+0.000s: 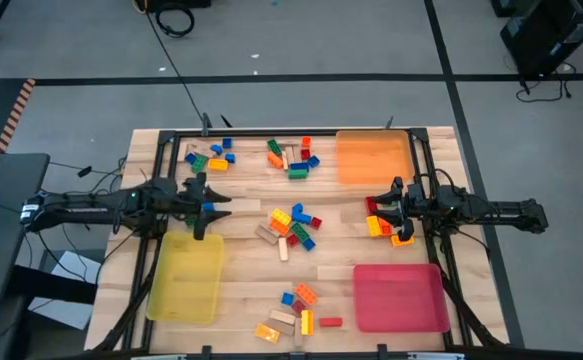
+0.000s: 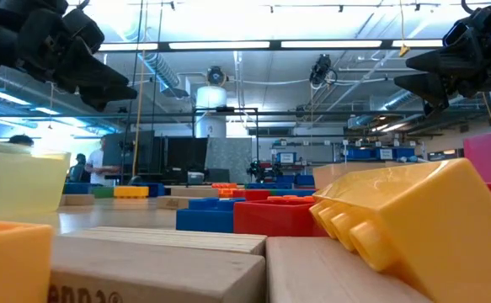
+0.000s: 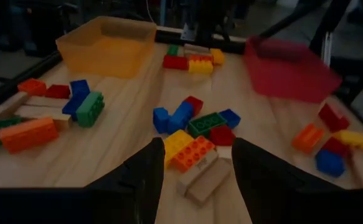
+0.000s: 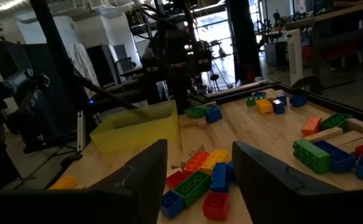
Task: Sort blocks by size
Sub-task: Put the large yellow game piece into the yellow bin
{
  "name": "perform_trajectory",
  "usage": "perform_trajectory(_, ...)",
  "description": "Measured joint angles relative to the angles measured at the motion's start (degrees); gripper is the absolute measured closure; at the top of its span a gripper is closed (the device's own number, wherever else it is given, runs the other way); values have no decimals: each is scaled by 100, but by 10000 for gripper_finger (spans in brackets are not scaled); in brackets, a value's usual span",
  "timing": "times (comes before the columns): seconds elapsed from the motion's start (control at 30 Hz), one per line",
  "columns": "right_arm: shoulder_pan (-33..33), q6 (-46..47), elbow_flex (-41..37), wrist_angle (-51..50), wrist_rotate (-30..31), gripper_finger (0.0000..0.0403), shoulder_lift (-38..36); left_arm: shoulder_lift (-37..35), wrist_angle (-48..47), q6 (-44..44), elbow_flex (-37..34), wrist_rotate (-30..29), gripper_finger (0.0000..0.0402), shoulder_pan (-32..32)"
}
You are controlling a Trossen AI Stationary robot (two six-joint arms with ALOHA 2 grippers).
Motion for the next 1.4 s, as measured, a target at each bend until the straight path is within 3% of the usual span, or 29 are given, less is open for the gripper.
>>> perform_trajectory(0.23,1,0,1,0,1,208,-1,251,-342,-233,365,-811,207,0)
perform_trajectory(0.47,0,0,0,1,-1,208,0,813,-2702,-1337,1493,-2615,207,112)
perform_trajectory(0.6,-1,-1,0,0,-1,208,-2,1383,-3759,-1799,2151,-2847,207,500)
perform_trajectory(0.73,0,0,1,2,1,208,-1,2072,-4533,-2213,2632,-2569,207,1145)
perform_trajectory(0.9,1,1,2,0,1,208,-2,2975,-4796,-2115,2852,-1185,207,2187)
perform_trajectory(1.03,1,1,1,2,1,208,-1,3616,-4759,-1416,2934,-513,207,2814)
perform_trajectory(1.4,1,1,0,0,1,208,0,4871,-5179,755,4011,-336,207,3316)
